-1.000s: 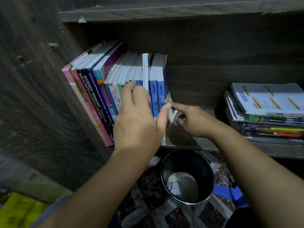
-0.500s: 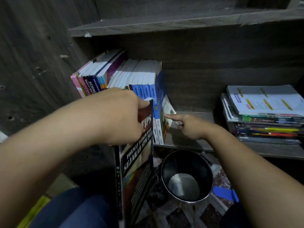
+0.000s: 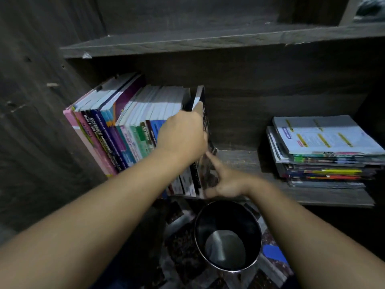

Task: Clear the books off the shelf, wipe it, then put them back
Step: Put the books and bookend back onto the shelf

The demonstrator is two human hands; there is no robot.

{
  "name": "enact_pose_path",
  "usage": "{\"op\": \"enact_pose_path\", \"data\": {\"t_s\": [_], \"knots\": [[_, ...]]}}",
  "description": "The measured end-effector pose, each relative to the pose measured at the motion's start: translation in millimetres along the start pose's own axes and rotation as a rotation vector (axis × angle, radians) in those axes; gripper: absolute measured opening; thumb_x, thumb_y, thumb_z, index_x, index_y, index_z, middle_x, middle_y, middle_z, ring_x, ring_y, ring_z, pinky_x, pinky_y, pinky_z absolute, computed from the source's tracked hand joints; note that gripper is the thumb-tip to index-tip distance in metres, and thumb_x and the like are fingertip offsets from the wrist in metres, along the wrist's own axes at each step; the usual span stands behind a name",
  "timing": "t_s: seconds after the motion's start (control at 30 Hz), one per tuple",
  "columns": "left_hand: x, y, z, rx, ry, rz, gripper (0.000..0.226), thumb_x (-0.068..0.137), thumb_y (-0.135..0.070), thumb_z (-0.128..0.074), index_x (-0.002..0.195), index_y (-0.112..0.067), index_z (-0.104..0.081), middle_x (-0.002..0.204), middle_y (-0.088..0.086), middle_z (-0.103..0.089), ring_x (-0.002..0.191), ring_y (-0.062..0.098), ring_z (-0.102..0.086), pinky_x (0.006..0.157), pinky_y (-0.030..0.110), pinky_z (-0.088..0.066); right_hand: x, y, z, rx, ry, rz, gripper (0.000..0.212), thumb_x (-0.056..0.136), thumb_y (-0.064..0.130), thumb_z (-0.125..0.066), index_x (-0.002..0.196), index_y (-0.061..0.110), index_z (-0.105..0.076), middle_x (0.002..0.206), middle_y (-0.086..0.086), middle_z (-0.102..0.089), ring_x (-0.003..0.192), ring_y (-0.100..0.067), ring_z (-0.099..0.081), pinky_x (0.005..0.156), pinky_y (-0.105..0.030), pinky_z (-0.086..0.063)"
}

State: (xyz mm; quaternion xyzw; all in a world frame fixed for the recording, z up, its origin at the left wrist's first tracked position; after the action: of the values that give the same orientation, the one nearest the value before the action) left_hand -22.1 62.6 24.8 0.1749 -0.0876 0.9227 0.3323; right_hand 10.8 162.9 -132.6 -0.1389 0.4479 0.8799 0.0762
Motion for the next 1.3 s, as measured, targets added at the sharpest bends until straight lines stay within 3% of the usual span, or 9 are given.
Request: {"op": "enact_pose_path", "data": {"t_s": [0.17, 0.27, 0.37, 0.47, 0.6, 0.83, 1.0, 1.1, 1.3], "knots": [[-10, 11, -10, 0.145, -0.217, -0.028, 0.044, 0.087, -0.025, -0.058, 0.129, -0.012, -0.057, 0.096, 0.008, -0.063, 0.091, 0.029, -0.057, 0.060, 0.035, -0.042, 36, -10, -21, 0.187, -0.075, 0.063, 0.102, 0.081, 0.012, -0.072, 0.150, 0.046, -0.004, 0.135, 0.017, -0.039, 0.105, -0.001, -0.054, 0.079, -0.005, -0.041], [-30, 30, -9, 0.113, -0.399, -0.090, 0.049, 0.083, -0.038, -0.064, 0.126, -0.015, -0.061, 0.108, 0.011, -0.056, 0.099, 0.030, -0.045, 0.074, 0.039, -0.036, 56, -21, -22, 0.621, -0.091, 0.033, 0.082, 0.074, 0.012, -0.056, 0.143, 0.049, -0.031, 0.143, 0.001, -0.048, 0.110, -0.010, -0.056, 0.084, -0.022, -0.044], [-43, 68, -18, 0.111, -0.371, -0.061, 0.075, 0.083, -0.057, -0.056, 0.143, -0.015, -0.040, 0.139, 0.017, -0.038, 0.132, 0.033, -0.031, 0.106, 0.047, -0.025, 70, -28, -21, 0.938, -0.175, -0.031, 0.057, 0.089, 0.041, -0.049, 0.144, 0.033, -0.038, 0.145, -0.002, -0.043, 0.133, -0.014, -0.036, 0.110, -0.036, -0.026], [-41, 104, -27, 0.125, -0.321, 0.035, 0.093, 0.082, -0.071, -0.043, 0.150, -0.011, -0.023, 0.154, 0.016, -0.023, 0.146, 0.034, -0.012, 0.115, 0.054, -0.001, 97, -36, -24, 0.991, -0.253, -0.056, 0.085, 0.074, 0.085, -0.044, 0.147, 0.043, -0.031, 0.153, 0.008, -0.034, 0.144, -0.012, -0.021, 0.118, -0.050, -0.007], [-35, 118, -44, 0.126, -0.390, -0.007, 0.097, 0.082, -0.077, -0.029, 0.149, -0.007, -0.023, 0.146, 0.012, -0.030, 0.143, 0.034, -0.017, 0.113, 0.057, 0.002, 116, -26, -27, 0.932, -0.394, -0.013, 0.098, 0.058, 0.096, -0.046, 0.143, 0.058, -0.017, 0.159, 0.017, -0.013, 0.146, -0.013, -0.013, 0.114, -0.061, -0.013], [-30, 120, -55, 0.137, -0.565, -0.012, 0.091, 0.082, -0.079, -0.027, 0.142, -0.012, -0.025, 0.140, 0.007, -0.030, 0.141, 0.032, -0.018, 0.112, 0.057, 0.000, 141, -26, -27, 0.759, -0.444, 0.017, 0.104, 0.056, 0.102, -0.029, 0.143, 0.045, -0.037, 0.149, 0.006, -0.041, 0.138, -0.021, -0.037, 0.112, -0.058, -0.026], [-29, 119, -64, 0.096, -0.739, -0.036, 0.075, 0.092, -0.059, -0.022, 0.145, -0.008, -0.016, 0.149, 0.014, -0.018, 0.146, 0.034, -0.001, 0.117, 0.047, 0.004, 78, 32, -9, 0.710, -0.749, 0.223, 0.057, 0.099, 0.056, -0.026, 0.141, 0.024, -0.047, 0.143, 0.006, -0.049, 0.131, -0.003, -0.041, 0.113, -0.028, -0.033], [-28, 126, -74, 0.162, -0.820, -0.081, 0.075, 0.093, -0.054, -0.020, 0.152, -0.009, -0.005, 0.149, 0.018, -0.021, 0.148, 0.023, 0.009, 0.118, 0.047, 0.003, 65, 55, -15, 0.641, -0.739, 0.381, 0.059, 0.094, 0.060, -0.022, 0.146, 0.036, -0.034, 0.152, 0.010, -0.037, 0.139, -0.003, -0.032, 0.116, -0.035, -0.028], [-30, 126, -71, 0.142, -0.819, -0.084, 0.077, 0.089, -0.055, -0.030, 0.147, -0.006, -0.017, 0.149, 0.015, -0.021, 0.148, 0.023, 0.005, 0.115, 0.050, 0.006, 38, 53, 5, 0.270, -0.638, 0.241, 0.047, 0.102, 0.045, -0.032, 0.148, 0.034, -0.033, 0.149, 0.002, -0.042, 0.137, -0.014, -0.038, 0.113, -0.034, -0.031]]}}
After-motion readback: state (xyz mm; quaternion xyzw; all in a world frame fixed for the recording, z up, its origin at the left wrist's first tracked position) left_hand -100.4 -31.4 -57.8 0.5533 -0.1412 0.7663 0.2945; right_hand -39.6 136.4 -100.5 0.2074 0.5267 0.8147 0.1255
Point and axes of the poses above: each hand's wrist, its own x-axis towards the middle knuckle, its own z-axis out of the back of the hand, y = z × x, the point moved 5 cm from there along x, towards the middle knuckle
